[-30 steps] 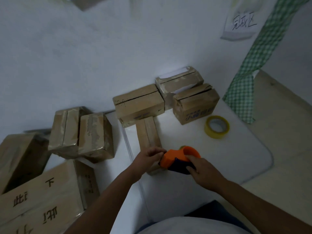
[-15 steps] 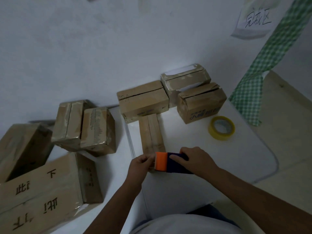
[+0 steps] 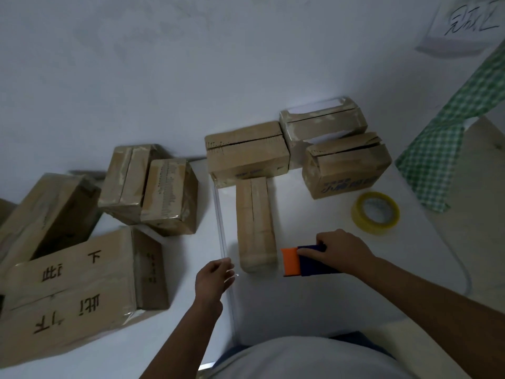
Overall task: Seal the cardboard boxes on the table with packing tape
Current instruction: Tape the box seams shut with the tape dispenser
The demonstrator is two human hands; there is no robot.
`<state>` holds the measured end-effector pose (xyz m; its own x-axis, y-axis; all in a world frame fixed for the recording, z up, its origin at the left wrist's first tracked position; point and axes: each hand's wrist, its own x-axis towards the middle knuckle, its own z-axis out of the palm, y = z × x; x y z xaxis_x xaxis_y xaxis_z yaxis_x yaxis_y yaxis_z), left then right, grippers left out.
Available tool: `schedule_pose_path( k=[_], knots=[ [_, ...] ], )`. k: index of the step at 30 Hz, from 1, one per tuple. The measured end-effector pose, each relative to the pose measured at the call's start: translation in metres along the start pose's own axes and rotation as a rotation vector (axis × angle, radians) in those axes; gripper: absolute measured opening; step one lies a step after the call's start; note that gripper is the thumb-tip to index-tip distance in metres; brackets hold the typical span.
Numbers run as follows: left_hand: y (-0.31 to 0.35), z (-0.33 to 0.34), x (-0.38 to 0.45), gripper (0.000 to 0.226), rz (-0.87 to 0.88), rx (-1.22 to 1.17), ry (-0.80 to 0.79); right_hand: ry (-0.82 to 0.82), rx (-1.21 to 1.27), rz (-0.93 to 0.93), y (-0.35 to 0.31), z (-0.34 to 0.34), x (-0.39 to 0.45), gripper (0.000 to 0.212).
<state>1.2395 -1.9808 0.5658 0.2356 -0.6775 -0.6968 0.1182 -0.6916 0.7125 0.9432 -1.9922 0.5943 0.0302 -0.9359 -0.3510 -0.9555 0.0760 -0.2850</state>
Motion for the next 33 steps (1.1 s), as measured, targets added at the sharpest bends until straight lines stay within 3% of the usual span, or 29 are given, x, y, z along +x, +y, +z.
schedule_pose_path(
  k=[4, 14, 19, 25, 33],
  knots=[
    [-0.005, 0.005, 0.003, 0.017, -0.028, 0.008, 0.043, -0.008, -0.080, -0.021, -0.003, 0.000, 0.009, 0.076],
    [-0.012, 0.011, 0.008, 0.016, -0.051, 0.029, 0.074, -0.035, -0.145, 0.001, 0.000, 0.006, 0.021, 0.075],
    [-0.014, 0.018, 0.008, 0.032, -0.010, 0.206, -0.024, -0.093, -0.139, 0.033, -0.005, 0.013, 0.026, 0.073],
    [0.003, 0.001, 0.026, 0.040, 0.100, 0.380, -0.004, -0.159, -0.086, 0.055, -0.034, 0.038, 0.019, 0.065],
    [0.004, -0.006, 0.036, 0.039, 0.054, 0.366, -0.096, -0.162, -0.082, 0.089, -0.041, 0.043, 0.012, 0.062]
  ],
)
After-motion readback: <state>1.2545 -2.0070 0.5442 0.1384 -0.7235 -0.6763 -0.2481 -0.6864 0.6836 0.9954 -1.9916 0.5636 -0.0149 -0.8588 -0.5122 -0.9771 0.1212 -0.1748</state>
